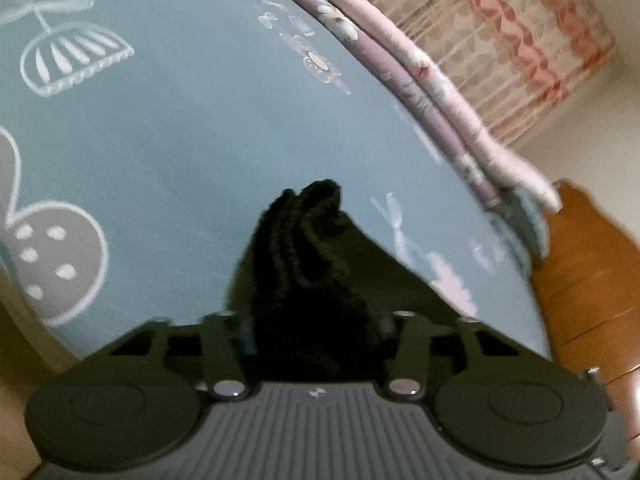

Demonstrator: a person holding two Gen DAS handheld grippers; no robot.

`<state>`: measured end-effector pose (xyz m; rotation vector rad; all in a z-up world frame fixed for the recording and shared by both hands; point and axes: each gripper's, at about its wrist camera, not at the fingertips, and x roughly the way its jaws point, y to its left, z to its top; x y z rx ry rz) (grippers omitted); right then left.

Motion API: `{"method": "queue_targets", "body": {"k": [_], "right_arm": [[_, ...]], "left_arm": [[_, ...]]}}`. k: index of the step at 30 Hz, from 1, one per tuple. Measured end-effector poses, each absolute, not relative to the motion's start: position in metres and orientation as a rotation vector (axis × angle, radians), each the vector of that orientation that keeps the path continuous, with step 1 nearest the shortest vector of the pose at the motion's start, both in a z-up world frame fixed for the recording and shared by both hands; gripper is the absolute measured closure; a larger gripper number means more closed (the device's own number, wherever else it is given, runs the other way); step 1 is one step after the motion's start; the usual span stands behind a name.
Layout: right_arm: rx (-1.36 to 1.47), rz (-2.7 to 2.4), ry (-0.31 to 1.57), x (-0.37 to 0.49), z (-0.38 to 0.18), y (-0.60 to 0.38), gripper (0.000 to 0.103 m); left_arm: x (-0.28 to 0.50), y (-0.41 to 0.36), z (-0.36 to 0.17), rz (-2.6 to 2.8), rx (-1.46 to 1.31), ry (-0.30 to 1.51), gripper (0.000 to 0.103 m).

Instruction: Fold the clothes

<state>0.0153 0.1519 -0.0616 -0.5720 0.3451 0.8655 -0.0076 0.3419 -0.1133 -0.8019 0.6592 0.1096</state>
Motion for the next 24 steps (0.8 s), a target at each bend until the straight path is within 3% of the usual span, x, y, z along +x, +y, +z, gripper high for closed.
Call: {"method": "queue_targets", "body": {"k": [8,15,24], "right_arm": [[-0.453,0.866,0.491,0.032,-0.065,0.114,0.000],[-0.005,0.955,0.757,0.106,-0.066,0.064,0.000],[0.410,0.919,0.912,0.177,-0.081,0.026,0.000]], "left_arm": [[-0.018,0.329,-0.093,0.132,-0.674,0.647,0.075],[-0.023,0.319,-0.069,0.099,-0.627,0.582,0.075],[-0.020,0.313,-0.050,0.017,-0.639,0.517,0.075]]}}
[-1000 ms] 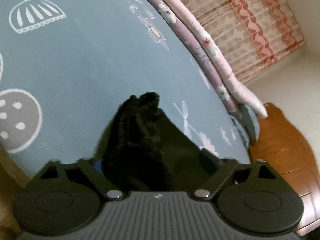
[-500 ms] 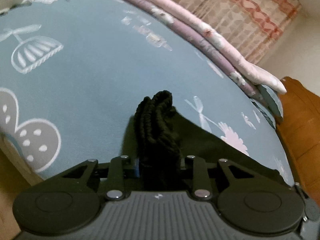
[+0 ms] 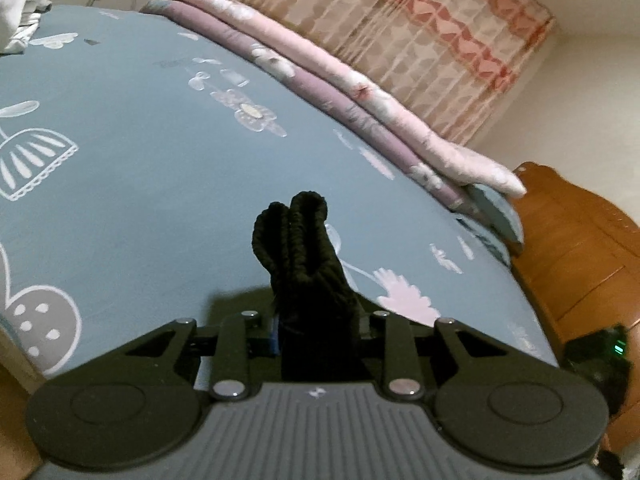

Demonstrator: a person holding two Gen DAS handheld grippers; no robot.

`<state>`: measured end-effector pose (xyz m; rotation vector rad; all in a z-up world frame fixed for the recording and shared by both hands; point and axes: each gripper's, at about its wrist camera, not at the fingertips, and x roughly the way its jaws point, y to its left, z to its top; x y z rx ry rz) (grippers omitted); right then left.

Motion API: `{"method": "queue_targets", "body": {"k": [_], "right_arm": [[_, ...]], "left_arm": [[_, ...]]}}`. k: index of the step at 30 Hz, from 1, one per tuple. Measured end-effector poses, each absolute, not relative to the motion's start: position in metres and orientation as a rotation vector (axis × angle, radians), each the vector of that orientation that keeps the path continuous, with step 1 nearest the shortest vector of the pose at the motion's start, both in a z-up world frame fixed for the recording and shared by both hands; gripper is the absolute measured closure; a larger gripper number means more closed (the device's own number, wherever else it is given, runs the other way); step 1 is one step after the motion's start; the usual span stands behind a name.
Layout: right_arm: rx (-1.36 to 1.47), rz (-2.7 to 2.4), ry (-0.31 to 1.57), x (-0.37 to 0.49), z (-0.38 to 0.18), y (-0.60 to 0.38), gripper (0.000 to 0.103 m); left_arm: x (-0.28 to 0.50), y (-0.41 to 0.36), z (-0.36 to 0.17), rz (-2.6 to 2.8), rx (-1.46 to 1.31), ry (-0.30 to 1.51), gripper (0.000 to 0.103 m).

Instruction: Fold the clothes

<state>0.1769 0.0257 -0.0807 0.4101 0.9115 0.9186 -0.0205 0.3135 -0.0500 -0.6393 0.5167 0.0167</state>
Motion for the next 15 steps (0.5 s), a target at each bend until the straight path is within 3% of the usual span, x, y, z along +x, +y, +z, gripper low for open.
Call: {"method": "queue_targets", "body": {"k": [15], "right_arm": [[0.371,0.970,1.052,0.241,-0.107,0.062,0.000]], "left_arm": [[-0.017,0.313,-0.048,-0.040,-0.647,0.489,0.075]]}}
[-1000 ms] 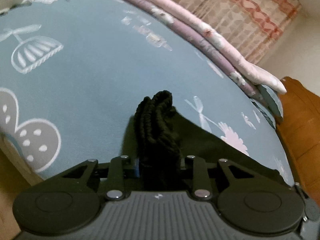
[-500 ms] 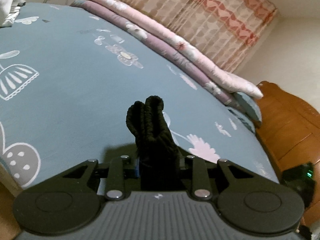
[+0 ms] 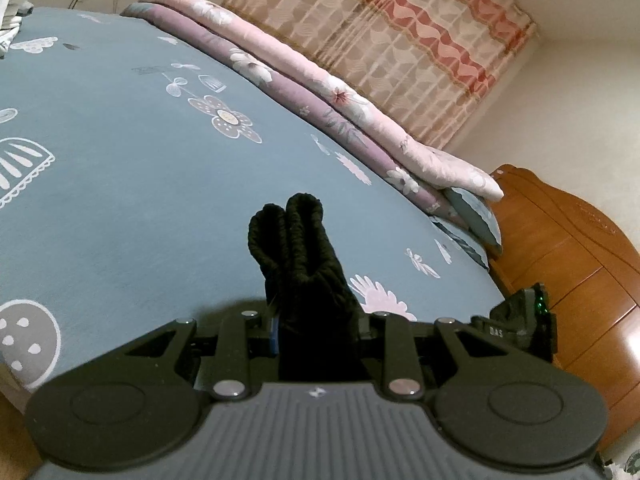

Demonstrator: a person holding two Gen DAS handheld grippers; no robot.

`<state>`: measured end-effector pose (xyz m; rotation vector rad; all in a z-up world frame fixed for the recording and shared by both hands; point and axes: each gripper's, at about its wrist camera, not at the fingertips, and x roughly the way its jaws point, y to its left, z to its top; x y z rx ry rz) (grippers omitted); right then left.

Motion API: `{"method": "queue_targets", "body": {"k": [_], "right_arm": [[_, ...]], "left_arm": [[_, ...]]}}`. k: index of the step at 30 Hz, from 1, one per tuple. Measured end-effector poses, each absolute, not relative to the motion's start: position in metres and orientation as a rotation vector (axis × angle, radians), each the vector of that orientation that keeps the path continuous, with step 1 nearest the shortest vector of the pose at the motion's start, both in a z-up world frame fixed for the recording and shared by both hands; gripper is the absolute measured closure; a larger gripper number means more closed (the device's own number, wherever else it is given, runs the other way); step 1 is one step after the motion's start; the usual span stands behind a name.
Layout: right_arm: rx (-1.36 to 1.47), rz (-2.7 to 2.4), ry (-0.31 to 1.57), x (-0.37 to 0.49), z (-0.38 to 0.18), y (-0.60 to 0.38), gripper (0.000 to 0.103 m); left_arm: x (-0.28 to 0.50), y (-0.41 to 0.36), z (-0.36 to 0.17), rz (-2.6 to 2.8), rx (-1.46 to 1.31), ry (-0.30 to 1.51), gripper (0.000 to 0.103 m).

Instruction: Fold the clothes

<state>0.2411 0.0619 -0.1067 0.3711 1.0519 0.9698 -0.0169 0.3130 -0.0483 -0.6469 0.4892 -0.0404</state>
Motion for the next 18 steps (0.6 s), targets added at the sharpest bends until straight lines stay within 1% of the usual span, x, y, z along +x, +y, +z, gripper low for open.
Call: {"method": "queue_targets", "body": {"k": [10,18], "right_arm": [[0.324,0.926,0.962,0.254,-0.106,0.071,0.000],[0.382,0.985,1.004,0.226,-0.095,0.057,0.000]], "left_arm": [[-0.014,0.307,-0.049,-0.057,-0.635,0.488,0.075],[-0.015,0.303,-0.047,-0.045,-0.638,0.482,0.075]]}}
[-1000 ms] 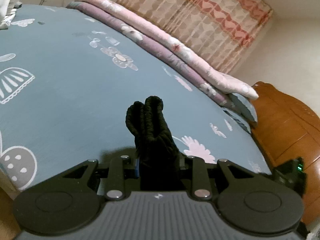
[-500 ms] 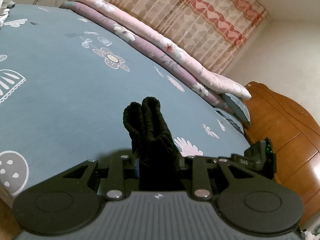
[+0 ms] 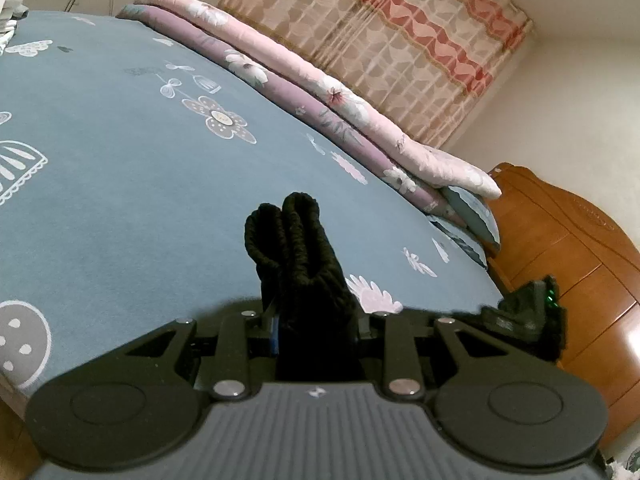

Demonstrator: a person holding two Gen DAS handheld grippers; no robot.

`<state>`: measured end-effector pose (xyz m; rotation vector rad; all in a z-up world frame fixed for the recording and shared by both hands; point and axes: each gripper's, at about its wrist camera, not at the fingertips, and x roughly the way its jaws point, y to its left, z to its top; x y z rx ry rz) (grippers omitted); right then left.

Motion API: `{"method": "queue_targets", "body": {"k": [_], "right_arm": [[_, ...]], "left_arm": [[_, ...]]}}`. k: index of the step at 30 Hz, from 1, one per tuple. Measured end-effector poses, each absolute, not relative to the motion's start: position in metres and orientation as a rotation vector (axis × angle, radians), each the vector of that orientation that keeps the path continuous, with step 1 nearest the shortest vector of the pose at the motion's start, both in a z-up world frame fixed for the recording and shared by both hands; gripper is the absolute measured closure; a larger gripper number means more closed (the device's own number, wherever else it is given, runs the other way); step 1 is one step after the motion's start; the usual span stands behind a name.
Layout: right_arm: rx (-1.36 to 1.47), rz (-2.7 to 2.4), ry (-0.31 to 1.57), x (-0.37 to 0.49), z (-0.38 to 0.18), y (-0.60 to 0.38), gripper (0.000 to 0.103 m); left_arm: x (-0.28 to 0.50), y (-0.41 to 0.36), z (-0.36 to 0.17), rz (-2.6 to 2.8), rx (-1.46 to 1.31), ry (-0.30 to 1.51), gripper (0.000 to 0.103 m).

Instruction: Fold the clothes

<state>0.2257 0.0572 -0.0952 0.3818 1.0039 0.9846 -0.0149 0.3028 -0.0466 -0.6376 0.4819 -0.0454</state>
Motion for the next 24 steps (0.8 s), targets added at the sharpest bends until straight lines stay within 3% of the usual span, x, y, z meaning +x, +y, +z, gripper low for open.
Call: {"method": "queue_targets", "body": {"k": [14,24], "right_arm": [[0.462,1.004,1.136,0.144,-0.121,0.041,0.000],[0.398,1.022,1.115,0.110,-0.109,0.037,0.000]], "left_arm": [[-0.022,0.296,-0.040,-0.032,-0.631,0.477,0.075],[-0.023,0.300,-0.042,-0.022,-0.643,0.488,0.075]]}}
